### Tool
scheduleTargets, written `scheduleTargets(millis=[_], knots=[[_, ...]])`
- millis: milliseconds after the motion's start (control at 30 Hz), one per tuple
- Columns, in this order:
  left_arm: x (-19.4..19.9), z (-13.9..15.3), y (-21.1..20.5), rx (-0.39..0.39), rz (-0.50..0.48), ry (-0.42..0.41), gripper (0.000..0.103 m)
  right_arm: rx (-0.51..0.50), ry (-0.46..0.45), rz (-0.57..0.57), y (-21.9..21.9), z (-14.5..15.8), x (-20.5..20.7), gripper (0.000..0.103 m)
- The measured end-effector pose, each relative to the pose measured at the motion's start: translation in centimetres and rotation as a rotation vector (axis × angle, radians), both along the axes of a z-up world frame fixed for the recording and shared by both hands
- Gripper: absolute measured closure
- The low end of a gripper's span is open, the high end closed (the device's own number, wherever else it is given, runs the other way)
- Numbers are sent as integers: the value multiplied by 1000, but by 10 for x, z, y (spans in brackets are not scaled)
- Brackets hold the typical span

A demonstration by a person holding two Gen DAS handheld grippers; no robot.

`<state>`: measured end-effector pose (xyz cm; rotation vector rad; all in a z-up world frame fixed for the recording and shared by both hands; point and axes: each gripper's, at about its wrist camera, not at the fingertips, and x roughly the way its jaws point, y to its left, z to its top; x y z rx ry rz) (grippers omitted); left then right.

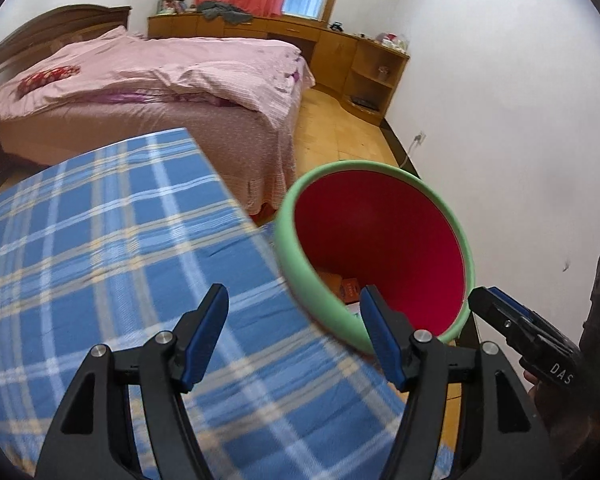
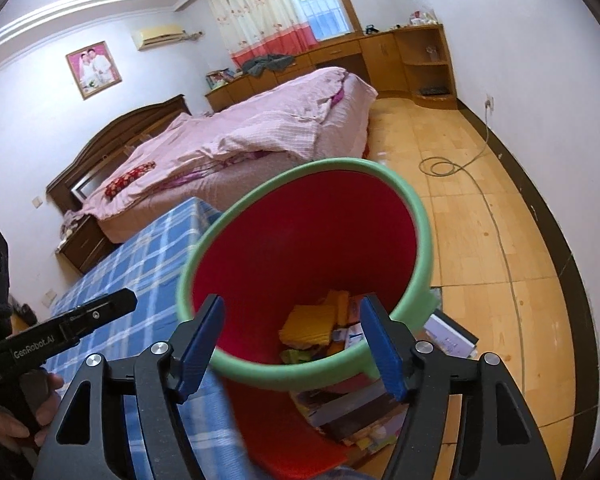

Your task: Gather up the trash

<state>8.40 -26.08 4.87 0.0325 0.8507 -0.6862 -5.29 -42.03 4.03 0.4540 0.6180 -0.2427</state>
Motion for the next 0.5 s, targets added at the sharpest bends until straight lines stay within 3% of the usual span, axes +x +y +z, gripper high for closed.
scheduleTargets(millis=[500], knots=[[-35,13,104,33,181,-29,35,-4,-22,146,84,19,-11,31]])
